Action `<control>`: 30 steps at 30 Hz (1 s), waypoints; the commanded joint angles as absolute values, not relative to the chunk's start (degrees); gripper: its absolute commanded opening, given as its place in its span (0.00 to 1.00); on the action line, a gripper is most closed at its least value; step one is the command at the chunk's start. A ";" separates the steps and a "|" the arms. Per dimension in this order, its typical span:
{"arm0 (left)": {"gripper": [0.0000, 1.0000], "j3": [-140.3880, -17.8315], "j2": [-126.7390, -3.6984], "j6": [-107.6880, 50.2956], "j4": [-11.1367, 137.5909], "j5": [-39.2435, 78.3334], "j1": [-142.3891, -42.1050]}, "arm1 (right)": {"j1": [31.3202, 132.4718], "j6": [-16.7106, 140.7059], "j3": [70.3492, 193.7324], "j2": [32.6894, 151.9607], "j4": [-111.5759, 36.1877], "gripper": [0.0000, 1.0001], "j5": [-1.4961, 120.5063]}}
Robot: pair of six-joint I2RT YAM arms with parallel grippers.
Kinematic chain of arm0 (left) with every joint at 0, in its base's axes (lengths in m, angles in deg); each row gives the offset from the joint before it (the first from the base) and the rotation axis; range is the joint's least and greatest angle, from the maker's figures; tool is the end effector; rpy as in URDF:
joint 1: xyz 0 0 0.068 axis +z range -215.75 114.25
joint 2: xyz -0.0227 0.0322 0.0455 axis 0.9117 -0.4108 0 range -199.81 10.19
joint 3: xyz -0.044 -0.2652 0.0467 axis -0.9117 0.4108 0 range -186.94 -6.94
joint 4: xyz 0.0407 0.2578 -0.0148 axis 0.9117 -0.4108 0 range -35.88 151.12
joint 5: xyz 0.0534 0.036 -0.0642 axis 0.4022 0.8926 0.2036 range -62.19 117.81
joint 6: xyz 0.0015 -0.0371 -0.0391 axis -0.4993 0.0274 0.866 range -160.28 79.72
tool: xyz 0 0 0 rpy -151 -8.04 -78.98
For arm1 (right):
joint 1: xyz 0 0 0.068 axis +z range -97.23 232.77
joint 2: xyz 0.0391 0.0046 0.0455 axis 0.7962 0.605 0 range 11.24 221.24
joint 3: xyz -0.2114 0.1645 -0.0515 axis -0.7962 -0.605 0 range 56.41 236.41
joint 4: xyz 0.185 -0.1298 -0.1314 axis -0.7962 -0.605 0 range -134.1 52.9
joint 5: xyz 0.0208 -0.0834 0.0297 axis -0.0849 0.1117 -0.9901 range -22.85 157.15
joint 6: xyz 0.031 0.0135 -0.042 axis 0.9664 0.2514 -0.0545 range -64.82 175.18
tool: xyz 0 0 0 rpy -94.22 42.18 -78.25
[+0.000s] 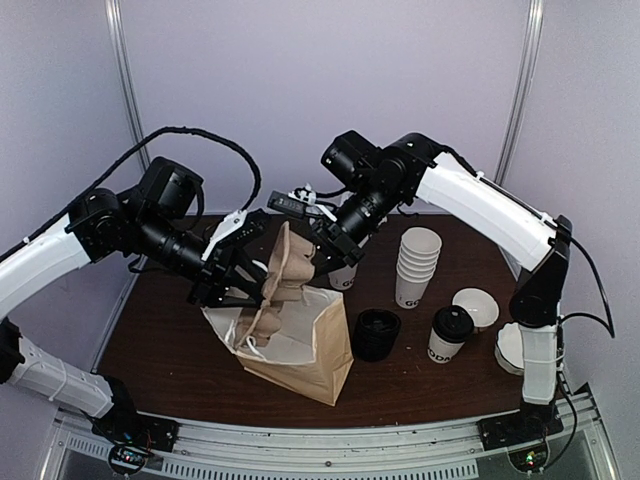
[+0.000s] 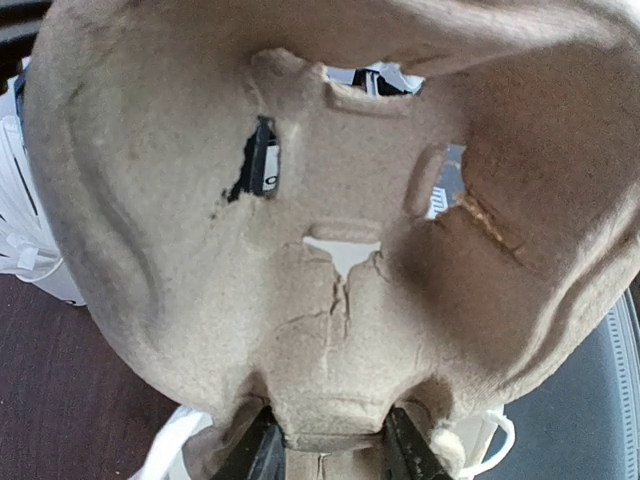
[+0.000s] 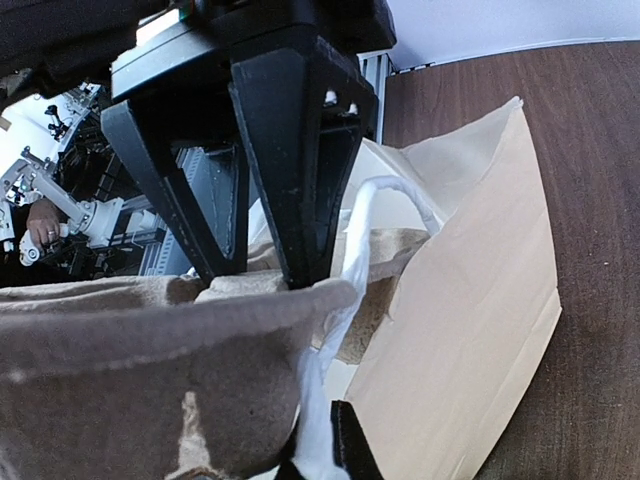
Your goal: Pack the takeout coffee
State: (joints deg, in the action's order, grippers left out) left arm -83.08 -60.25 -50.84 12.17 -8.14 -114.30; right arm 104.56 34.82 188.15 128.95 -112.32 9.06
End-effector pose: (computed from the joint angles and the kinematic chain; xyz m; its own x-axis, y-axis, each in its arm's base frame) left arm 0.1461 -0.1970 0.3759 -0.2827 0.5444 -0.7898 0.9579 0.1176 -0.2618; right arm 0.2302 0.3413 0.3835 -0.2755 -0.6473 -0.7107 -0.8152 -0.2345 0.5296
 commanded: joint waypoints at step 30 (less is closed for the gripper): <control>0.30 -105.83 -75.92 -57.27 -22.39 30.71 -132.67 | 105.58 34.79 190.46 129.95 -113.44 0.00 7.23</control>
